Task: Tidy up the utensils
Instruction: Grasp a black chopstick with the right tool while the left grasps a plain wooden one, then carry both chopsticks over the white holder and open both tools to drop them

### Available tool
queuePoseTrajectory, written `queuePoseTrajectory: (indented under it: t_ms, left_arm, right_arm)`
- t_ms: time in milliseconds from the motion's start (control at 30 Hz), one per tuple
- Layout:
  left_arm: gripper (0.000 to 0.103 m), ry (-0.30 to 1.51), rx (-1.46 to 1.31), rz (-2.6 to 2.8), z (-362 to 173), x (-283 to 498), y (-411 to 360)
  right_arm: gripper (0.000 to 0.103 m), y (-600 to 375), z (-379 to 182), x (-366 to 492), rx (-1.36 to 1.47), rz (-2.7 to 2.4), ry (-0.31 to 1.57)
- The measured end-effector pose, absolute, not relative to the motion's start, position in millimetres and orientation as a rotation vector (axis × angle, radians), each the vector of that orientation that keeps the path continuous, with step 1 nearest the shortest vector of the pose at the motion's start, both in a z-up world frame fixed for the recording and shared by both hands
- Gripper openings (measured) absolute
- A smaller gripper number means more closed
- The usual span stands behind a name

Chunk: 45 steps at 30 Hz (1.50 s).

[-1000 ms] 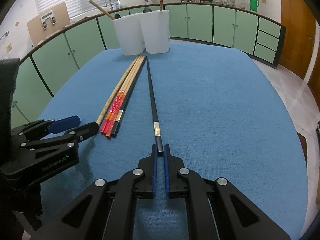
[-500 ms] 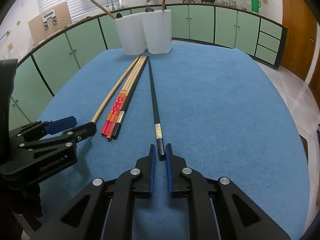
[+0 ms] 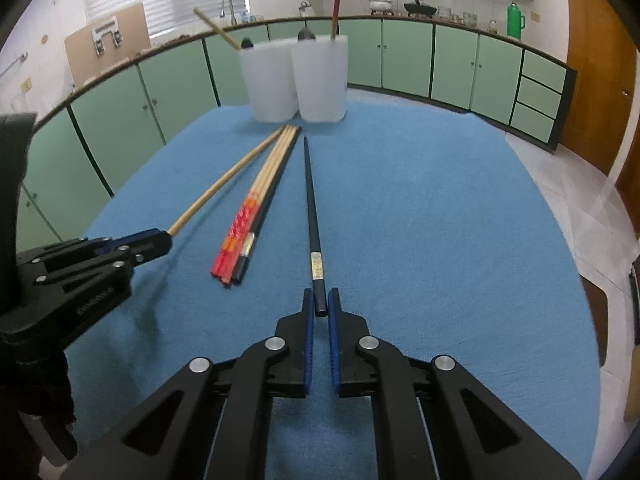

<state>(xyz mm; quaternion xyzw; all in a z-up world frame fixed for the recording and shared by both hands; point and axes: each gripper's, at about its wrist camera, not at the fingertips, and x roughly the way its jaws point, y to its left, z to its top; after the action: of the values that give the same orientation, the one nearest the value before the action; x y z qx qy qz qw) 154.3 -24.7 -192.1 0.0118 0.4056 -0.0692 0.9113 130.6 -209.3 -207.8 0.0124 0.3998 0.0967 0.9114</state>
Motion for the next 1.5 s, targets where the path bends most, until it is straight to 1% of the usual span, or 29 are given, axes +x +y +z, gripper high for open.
queuePoseTrajectory:
  t_ms: [267,567,767,1133,1300,1500]
  left_arm:
    - [0.006,0.706,0.041,-0.147,-132,137,-11]
    - [0.006,0.544,0.040,-0.186,-57,135,-7]
    - [0.006,0.486,0.049,-0.216,-29,145,-14]
    - [0.005,0.453,0.026,-0.283,-3,169,-18]
    - [0.005,0.395,0.028,-0.289,25,183,-15]
    - [0.005,0.279,0.023,-0.276,74,213,-18]
  right_arm:
    - [0.007,-225,-151,128,0.029,0.203,0.741]
    - [0.007,-236,-80,137,0.033,0.250,0.654]
    - [0.006,-237,-43,154,0.056,0.317,0.634]
    - [0.006,-227,1,196,0.016,0.392,0.643]
    - [0.006,-235,38,216,0.046,0.415,0.590]
    - [0.006,-236,86,252,0.067,0.396,0.480]
